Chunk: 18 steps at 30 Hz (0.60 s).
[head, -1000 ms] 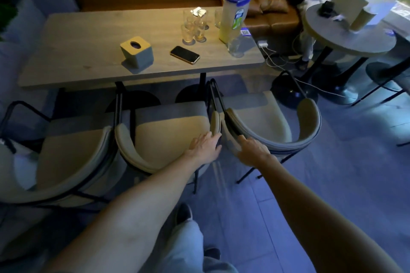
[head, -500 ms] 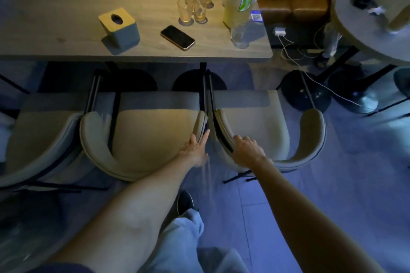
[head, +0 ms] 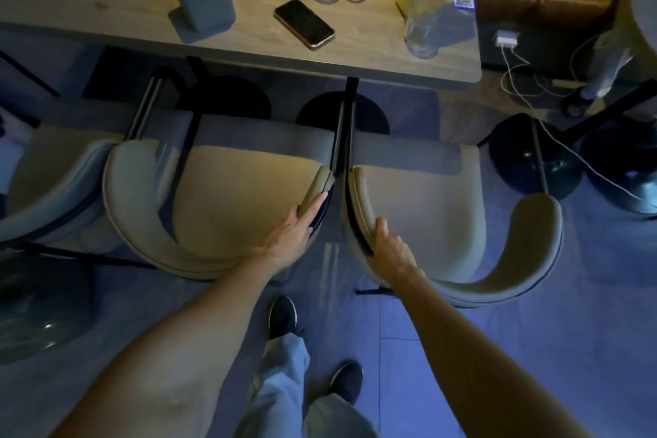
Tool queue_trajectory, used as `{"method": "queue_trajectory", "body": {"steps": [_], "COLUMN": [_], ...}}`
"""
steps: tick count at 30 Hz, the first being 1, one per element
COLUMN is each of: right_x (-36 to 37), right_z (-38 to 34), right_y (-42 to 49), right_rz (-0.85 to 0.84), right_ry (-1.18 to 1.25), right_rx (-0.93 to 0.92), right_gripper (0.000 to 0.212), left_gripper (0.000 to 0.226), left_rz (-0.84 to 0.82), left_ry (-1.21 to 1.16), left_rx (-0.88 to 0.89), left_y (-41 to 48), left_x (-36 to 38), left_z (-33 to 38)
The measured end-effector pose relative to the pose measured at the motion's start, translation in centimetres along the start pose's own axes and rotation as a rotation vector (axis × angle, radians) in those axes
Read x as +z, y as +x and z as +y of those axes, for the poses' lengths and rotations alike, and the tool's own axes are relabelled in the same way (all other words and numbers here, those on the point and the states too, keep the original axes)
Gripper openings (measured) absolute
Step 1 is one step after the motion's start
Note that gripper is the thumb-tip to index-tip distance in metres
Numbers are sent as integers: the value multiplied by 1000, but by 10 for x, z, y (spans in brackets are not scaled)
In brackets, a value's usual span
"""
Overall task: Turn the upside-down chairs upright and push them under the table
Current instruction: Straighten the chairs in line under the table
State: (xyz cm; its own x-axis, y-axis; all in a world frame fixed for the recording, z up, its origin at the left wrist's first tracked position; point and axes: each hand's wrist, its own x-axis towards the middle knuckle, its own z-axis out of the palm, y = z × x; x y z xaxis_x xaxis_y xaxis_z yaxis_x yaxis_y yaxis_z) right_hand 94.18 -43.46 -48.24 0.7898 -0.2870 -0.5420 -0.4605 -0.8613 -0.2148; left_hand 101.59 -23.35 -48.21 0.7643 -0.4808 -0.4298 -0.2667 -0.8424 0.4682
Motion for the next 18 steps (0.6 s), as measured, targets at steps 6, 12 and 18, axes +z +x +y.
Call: {"method": "queue_trajectory", "body": {"steps": [6,12,18], "right_x": [12,18,23], "right_z": [-6,-14,-15], "right_y": [8,10,9], "right_rz": [13,-10,-45], "right_ry": [37,24,132], "right_rx": [70,51,-29], "right_gripper": [47,56,59], "left_gripper": [68,73,78], "left_rz": [95,156,223], "left_ry": [55,49,56], "left_rx": [17,33,66], "left_y": [2,1,3], "left_x": [7,11,17], "left_z": [-2,-4,-11]}}
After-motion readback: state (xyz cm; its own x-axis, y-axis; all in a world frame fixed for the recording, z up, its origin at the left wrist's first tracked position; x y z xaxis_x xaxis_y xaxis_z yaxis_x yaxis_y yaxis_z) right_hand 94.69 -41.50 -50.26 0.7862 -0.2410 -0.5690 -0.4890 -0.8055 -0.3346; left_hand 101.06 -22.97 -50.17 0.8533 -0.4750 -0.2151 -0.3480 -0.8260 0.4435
